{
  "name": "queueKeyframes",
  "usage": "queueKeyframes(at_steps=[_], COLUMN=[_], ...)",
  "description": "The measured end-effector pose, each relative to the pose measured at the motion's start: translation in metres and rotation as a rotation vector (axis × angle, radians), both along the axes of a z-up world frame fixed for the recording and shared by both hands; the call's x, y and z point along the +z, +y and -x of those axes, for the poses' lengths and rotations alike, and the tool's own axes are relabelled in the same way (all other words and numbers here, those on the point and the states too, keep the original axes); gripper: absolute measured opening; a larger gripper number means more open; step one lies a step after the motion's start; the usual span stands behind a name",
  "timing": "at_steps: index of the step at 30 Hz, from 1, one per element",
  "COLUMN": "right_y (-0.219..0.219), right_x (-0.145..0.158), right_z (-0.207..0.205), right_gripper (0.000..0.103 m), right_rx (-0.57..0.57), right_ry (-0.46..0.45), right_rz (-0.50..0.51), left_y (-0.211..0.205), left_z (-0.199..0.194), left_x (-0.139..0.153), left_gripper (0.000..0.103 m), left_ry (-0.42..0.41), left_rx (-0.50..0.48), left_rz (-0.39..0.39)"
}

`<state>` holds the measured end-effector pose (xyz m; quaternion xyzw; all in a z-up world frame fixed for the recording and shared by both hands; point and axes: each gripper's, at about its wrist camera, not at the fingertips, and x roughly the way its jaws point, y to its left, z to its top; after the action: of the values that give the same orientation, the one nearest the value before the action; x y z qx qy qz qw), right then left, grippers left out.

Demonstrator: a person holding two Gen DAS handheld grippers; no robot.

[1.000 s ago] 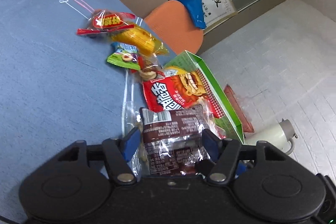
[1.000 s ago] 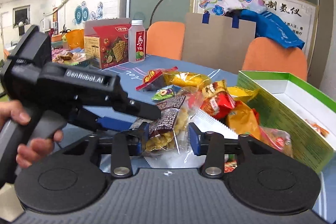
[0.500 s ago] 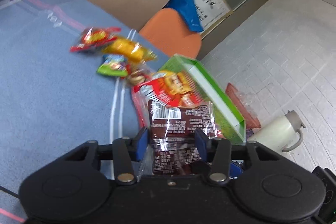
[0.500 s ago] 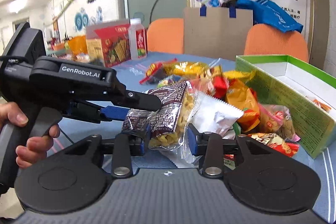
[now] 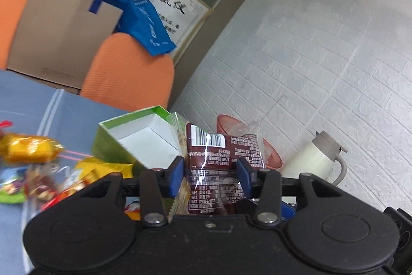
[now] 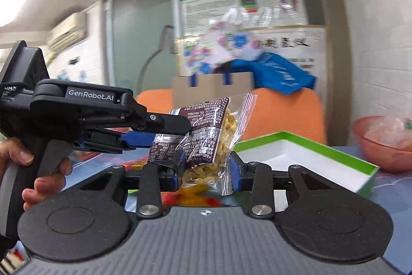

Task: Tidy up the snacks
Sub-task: 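Move the cookie bag into the green box and release it, then grasp the white sachet with the left gripper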

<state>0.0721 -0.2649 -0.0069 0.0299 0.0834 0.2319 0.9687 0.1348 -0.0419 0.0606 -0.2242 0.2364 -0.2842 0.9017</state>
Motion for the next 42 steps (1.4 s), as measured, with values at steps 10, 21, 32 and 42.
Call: queueKeyframes(at_steps=[10, 21, 32, 42], right_y=[-0.045, -0.044, -0.044, 0.033], right_x=[-0.029, -0.037, -0.021, -0.068], right_z=[-0.064, -0.056, 0.047, 0.058], right_gripper=[0.063, 0.103, 0.103, 0.103], right_rx=[-0.119, -0.169, -0.041, 0.218], right_ry=[0.123, 0.089, 0.01, 0.292], right_rz=[-0.105, -0.027, -0.12, -0.039], left_y=[-0.057, -0.048, 0.027, 0.083], left_z=[-0.078, -0.063, 0.072, 0.101], left_x=[-0.027, -0.022, -0.003, -0.077], left_gripper=[0.049, 0.103, 0.103, 0.103], left_ry=[0.09, 0.08, -0.011, 0.192], left_rx=[-0.042, -0.006, 0.104, 0.12], left_rz=[-0.044, -0.123, -0.103, -0.015])
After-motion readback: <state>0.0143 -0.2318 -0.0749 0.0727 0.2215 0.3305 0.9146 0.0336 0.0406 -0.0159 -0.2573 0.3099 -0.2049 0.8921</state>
